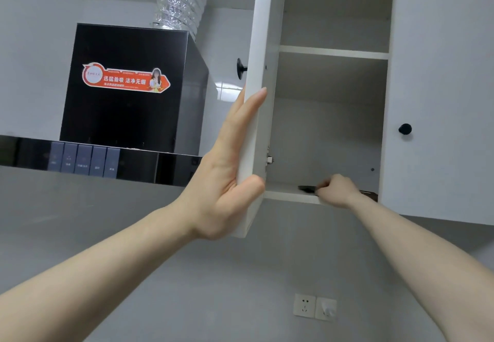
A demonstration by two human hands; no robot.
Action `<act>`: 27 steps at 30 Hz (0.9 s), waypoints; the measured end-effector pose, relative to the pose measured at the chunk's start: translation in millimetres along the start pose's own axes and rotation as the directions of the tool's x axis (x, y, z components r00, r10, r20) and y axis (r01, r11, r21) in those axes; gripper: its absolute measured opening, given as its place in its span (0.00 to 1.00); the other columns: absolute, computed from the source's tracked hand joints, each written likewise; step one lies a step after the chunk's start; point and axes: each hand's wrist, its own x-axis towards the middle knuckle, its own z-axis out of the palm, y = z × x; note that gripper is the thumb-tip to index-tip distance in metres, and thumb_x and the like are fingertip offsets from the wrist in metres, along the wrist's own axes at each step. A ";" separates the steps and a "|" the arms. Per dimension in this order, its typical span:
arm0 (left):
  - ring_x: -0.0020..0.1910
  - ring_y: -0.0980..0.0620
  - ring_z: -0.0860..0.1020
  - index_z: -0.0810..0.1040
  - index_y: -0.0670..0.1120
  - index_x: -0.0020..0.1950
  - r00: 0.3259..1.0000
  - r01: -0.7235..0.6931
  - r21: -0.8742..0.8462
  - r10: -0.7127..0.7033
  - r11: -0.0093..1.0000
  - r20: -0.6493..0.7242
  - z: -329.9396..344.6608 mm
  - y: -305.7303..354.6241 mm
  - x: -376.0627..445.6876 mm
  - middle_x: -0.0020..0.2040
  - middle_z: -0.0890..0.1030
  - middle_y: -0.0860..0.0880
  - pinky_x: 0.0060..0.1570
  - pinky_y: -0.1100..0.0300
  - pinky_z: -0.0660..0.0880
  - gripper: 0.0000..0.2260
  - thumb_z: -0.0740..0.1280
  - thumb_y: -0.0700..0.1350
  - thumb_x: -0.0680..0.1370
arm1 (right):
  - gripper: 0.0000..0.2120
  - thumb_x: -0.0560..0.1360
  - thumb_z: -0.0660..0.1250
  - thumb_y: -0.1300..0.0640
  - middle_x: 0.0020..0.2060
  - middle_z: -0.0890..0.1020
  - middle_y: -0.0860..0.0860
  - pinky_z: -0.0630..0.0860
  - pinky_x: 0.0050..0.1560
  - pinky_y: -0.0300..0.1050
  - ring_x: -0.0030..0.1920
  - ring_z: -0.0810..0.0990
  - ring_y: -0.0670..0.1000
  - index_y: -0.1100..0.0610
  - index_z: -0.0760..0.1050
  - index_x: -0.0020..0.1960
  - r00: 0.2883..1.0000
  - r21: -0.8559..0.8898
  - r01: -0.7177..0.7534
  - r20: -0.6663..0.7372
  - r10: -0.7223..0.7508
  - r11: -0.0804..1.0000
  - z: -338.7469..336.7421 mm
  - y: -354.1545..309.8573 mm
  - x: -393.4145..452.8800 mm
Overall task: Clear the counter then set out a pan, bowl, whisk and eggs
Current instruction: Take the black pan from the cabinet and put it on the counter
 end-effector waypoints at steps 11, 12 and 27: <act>0.82 0.51 0.46 0.49 0.45 0.82 0.998 0.056 0.054 -0.057 0.997 0.001 -3.5 4.7 -5.2 0.83 0.51 0.51 0.80 0.46 0.48 0.43 0.61 0.30 0.69 | 0.09 0.71 0.74 0.44 0.32 0.76 0.43 0.68 0.37 0.44 0.40 0.78 0.52 0.46 0.77 0.38 0.950 -0.040 0.284 -0.125 -0.287 0.958 0.6 -9.4 -38.9; 0.82 0.52 0.46 0.49 0.45 0.82 0.998 0.060 0.060 -0.060 0.996 0.000 -3.1 5.7 -5.3 0.83 0.51 0.51 0.80 0.48 0.48 0.43 0.61 0.30 0.69 | 0.10 0.72 0.74 0.46 0.32 0.76 0.43 0.68 0.38 0.44 0.40 0.77 0.53 0.46 0.76 0.37 0.946 -0.034 0.291 -0.139 -0.293 0.956 -0.5 -8.2 -39.9; 0.81 0.56 0.47 0.48 0.54 0.82 0.995 0.095 0.106 -0.096 0.990 0.013 -4.5 11.0 -6.7 0.82 0.50 0.59 0.79 0.58 0.48 0.44 0.60 0.32 0.71 | 0.23 0.75 0.72 0.60 0.28 0.71 0.50 0.63 0.32 0.47 0.37 0.69 0.55 0.53 0.60 0.31 0.816 -0.094 0.441 -0.373 -0.442 0.893 -37.4 -42.8 -59.2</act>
